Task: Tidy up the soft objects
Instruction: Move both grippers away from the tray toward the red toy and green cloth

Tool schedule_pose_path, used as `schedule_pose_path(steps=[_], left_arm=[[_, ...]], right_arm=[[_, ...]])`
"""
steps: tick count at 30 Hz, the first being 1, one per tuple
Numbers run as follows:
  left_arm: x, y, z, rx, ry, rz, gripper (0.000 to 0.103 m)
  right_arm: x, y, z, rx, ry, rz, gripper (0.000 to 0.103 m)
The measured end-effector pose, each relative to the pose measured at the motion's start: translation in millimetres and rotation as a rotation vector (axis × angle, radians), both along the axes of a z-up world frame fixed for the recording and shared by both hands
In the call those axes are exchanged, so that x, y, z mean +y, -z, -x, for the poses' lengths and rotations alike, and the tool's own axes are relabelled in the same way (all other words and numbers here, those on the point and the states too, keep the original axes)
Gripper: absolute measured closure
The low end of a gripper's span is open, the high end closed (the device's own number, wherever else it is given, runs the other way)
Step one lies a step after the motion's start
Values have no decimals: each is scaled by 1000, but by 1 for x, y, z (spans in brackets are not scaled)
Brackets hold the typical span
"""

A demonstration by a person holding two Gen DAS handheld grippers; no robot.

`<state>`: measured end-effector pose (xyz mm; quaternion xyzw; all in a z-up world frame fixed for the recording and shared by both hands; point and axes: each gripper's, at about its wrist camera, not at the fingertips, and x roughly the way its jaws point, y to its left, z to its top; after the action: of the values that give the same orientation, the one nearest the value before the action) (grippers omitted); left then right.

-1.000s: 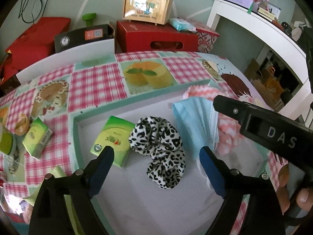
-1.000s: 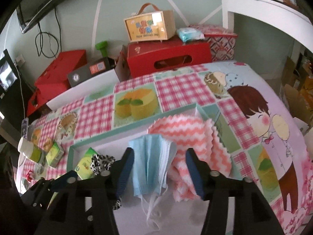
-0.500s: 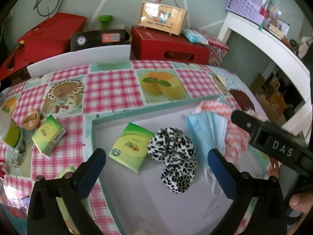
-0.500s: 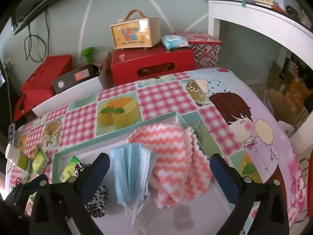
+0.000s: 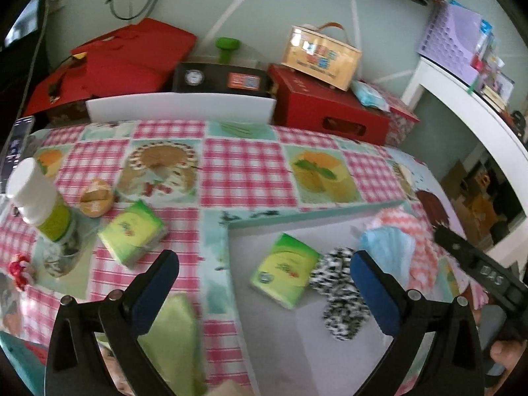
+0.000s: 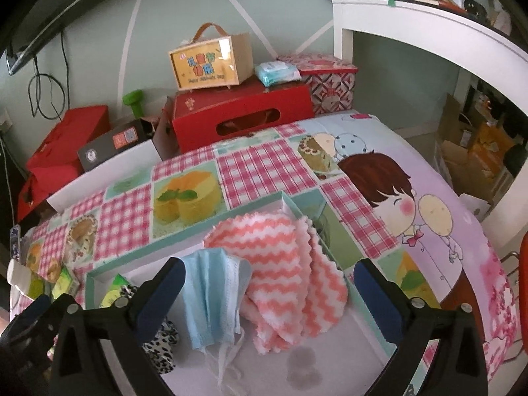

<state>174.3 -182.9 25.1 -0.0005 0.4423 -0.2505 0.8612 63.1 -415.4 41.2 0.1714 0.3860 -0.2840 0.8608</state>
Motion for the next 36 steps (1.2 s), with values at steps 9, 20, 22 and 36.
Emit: schedule_pose_path(steps=[9,20,22,36], left_arm=[[56,-8,-22,-19,-145,-19,0],[140,-21,-29,-30,-333,68,0],[147,-19,-31,-25,-348,72,0],[168,-20,-34,18,-344,89,0]], right_arm=[[23,-2,-15,-71,-110,-84,0],[100,1,-52,-58,-353,-91,0],[115,3,-58,-48,-397,-93,0],[233,44,-77,116,-757,-93,16]])
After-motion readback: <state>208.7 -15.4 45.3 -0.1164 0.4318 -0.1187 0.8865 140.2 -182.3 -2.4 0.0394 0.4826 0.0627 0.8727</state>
